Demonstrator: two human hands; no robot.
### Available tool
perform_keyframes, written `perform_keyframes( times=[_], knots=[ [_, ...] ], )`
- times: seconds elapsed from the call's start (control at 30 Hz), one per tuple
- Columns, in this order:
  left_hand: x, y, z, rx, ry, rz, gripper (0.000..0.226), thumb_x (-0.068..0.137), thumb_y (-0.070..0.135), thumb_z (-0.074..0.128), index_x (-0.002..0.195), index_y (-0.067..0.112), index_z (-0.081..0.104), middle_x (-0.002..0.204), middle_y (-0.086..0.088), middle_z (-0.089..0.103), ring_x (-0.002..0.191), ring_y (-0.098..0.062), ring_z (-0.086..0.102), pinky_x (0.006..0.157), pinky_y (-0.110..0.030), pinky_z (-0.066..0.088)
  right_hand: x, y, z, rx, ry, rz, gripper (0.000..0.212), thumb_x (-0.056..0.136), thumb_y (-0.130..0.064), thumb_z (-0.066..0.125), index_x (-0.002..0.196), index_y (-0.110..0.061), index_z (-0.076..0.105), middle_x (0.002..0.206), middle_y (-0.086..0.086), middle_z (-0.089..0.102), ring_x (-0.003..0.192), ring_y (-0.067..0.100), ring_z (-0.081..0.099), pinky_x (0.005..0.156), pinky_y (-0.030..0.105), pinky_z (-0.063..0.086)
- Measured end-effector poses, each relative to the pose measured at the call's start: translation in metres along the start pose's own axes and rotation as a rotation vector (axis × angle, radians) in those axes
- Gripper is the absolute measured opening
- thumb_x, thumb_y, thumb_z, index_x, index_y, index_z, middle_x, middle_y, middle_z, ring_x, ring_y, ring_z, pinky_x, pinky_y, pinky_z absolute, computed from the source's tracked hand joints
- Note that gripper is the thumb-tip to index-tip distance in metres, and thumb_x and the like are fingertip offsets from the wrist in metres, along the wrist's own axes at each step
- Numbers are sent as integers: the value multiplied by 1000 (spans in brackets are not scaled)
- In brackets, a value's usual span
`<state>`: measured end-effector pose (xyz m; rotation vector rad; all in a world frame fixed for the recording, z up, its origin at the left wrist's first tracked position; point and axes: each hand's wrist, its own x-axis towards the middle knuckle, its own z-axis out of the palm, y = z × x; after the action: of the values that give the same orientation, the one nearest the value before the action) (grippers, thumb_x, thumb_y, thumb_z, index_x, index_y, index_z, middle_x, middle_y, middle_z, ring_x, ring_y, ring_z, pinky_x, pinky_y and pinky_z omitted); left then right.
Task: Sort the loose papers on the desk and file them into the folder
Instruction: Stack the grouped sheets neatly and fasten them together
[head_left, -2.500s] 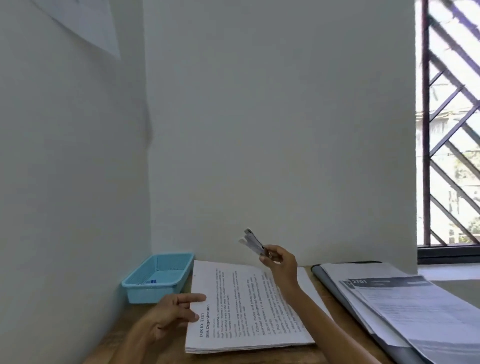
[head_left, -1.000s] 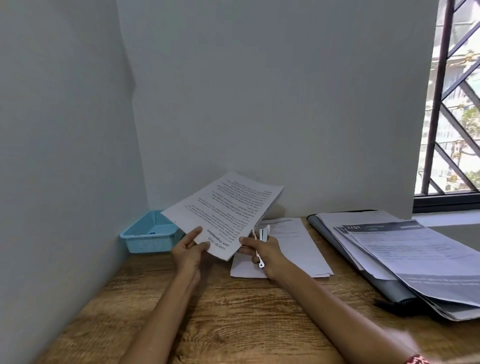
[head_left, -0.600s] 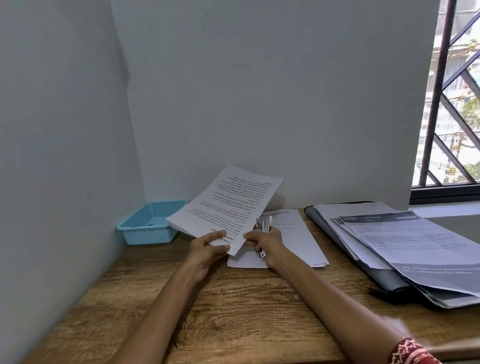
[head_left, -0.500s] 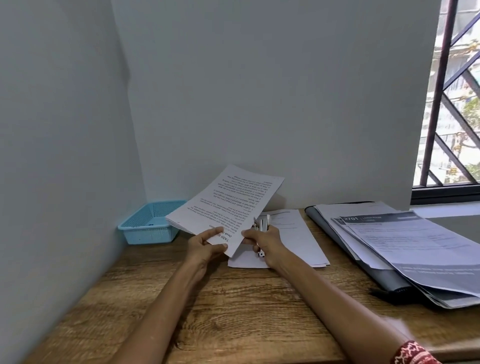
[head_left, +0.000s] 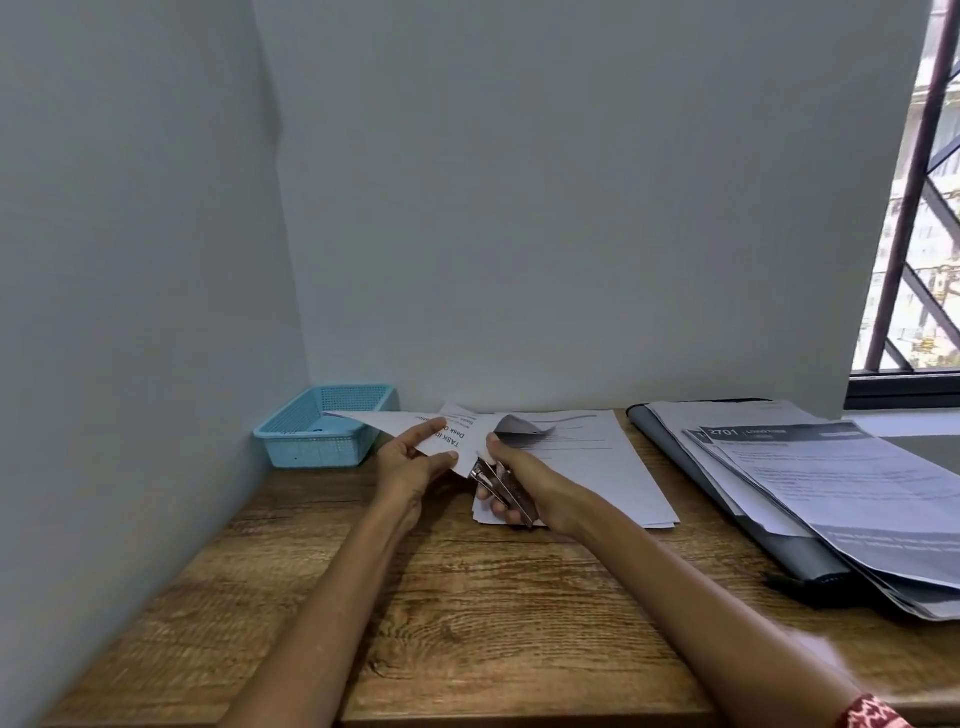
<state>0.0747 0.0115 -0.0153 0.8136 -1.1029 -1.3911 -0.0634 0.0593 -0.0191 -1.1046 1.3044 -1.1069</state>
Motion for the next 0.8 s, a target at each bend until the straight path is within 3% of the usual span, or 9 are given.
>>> perform_keyframes(
  times=[0.5, 0.6, 0.8],
  knots=[
    [-4, -7, 6, 37, 15, -20, 43, 73, -23, 61, 107, 5, 64, 112, -24, 62, 82, -21, 63, 55, -20, 56, 6, 4, -3, -42, 20, -104, 39, 97, -46, 45, 102, -10, 61, 82, 10, 70, 52, 13, 52, 38, 18, 36],
    [-5, -10, 7, 75, 33, 14, 43, 73, -22, 62, 101, 10, 65, 115, -23, 61, 91, -26, 62, 54, -19, 56, 6, 6, -4, -74, 14, -130, 40, 98, -42, 44, 110, -7, 58, 84, 11, 70, 52, 13, 54, 40, 19, 37],
    [-8, -10, 10, 114, 67, 51, 46, 73, -22, 62, 109, 6, 65, 113, -17, 61, 86, -17, 61, 50, -14, 52, 8, 9, -5, -76, -11, -157, 38, 99, -39, 44, 106, -5, 59, 77, 8, 69, 53, 12, 56, 43, 19, 39]
  ],
)
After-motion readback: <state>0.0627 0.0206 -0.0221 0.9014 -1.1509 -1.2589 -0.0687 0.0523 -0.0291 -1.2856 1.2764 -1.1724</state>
